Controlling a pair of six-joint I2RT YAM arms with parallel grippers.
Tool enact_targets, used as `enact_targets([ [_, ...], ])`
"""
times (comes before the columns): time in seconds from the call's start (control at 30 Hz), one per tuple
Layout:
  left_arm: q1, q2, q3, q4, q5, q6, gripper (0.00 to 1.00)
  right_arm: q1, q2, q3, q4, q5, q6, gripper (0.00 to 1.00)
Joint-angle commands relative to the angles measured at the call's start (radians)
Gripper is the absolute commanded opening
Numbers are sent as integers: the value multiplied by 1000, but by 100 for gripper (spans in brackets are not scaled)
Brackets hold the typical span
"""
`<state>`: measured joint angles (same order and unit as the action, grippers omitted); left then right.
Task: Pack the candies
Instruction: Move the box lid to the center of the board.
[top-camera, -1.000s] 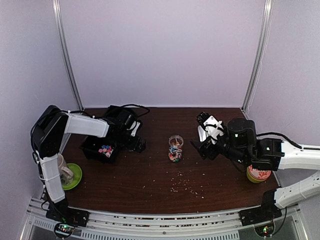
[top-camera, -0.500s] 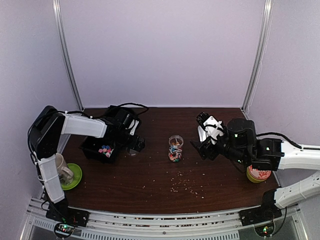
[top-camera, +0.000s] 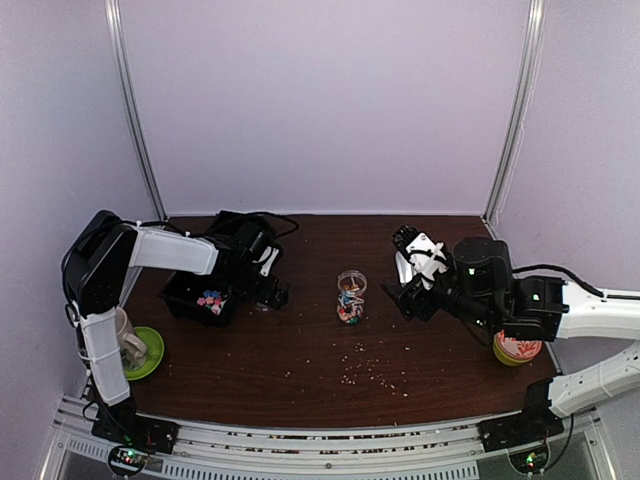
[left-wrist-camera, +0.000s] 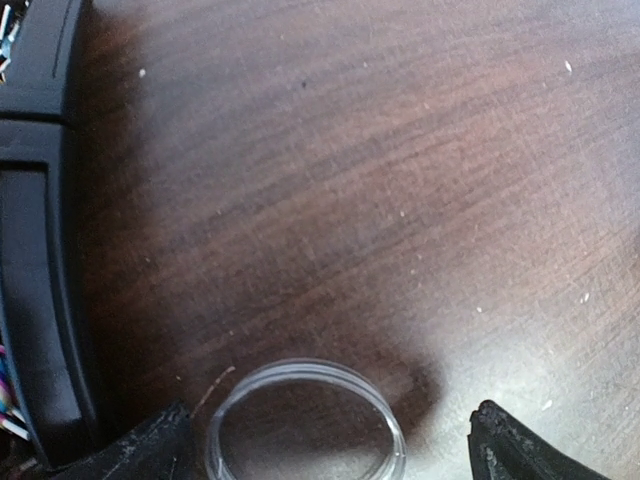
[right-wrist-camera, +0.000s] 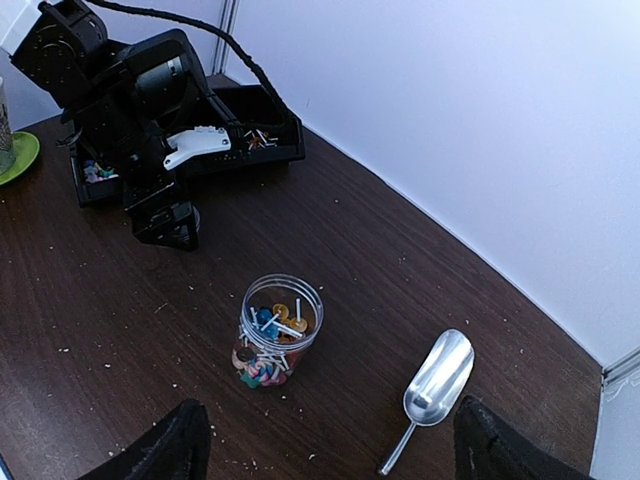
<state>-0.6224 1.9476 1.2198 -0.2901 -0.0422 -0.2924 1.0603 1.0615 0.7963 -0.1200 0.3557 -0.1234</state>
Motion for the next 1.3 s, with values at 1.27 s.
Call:
enact_targets([
  [1.27,-337,-27,-3,-16,193,159,77,-3,-142,78,-130,18,10,85],
])
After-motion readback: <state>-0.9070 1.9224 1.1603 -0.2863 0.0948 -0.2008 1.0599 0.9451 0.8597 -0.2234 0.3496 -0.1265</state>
